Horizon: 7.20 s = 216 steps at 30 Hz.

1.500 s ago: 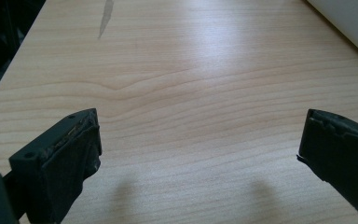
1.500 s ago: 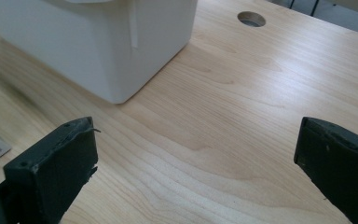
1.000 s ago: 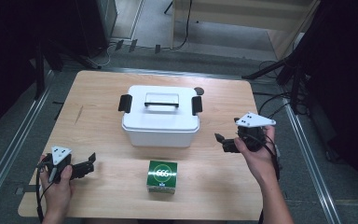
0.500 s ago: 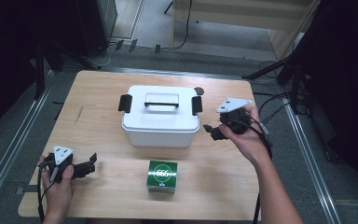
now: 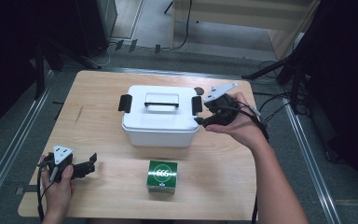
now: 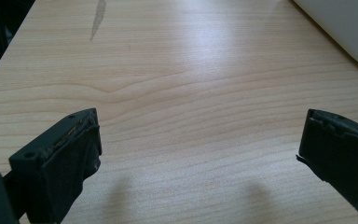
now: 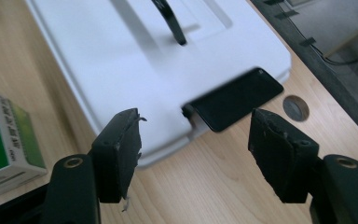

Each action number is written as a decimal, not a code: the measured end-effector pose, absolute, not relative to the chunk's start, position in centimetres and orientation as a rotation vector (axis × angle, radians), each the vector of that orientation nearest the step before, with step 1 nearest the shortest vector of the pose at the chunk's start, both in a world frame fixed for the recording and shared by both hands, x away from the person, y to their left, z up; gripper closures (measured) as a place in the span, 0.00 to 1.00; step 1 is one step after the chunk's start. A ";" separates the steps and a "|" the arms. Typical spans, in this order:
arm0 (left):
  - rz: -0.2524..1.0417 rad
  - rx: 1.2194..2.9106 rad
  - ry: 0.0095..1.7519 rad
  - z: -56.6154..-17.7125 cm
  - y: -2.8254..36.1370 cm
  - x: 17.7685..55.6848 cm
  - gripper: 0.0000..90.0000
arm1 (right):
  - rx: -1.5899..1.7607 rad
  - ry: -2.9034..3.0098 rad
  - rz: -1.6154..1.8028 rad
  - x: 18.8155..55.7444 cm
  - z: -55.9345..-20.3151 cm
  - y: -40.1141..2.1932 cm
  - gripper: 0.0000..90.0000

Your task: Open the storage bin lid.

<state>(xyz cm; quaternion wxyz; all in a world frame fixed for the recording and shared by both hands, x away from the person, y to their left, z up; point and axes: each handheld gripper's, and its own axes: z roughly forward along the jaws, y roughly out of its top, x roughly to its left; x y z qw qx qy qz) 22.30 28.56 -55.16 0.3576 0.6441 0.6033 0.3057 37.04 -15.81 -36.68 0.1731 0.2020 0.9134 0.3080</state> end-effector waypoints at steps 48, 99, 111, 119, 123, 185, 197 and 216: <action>0.805 1.642 1.556 -55.1 28.6 22.2 0.00 | 0.103 2.720 0.454 40.1 -34.3 -6.2 0.76; 0.791 1.671 1.548 -55.1 28.5 22.4 0.00 | -0.050 2.836 0.145 42.0 -34.5 1.6 0.95; 0.795 1.675 1.543 -55.2 28.4 22.4 0.00 | -0.023 2.817 0.190 42.0 -32.5 0.7 0.95; 0.796 1.680 1.540 -55.2 28.4 22.4 0.00 | -0.018 2.802 0.219 42.0 -31.2 -0.5 0.95; 0.796 1.679 1.539 -55.2 28.4 22.4 0.00 | 0.002 2.796 0.206 41.9 -30.8 -1.5 0.95; 0.779 1.678 1.526 -55.1 28.5 22.3 0.00 | 0.337 2.771 0.160 37.4 -30.8 -21.0 0.95; 0.780 1.679 1.526 -55.1 28.4 22.3 0.00 | 0.356 2.782 0.150 36.2 -31.7 -23.2 0.95; 0.784 1.669 1.526 -55.2 28.4 22.2 0.00 | 0.384 2.819 0.160 35.7 -36.1 -24.8 0.95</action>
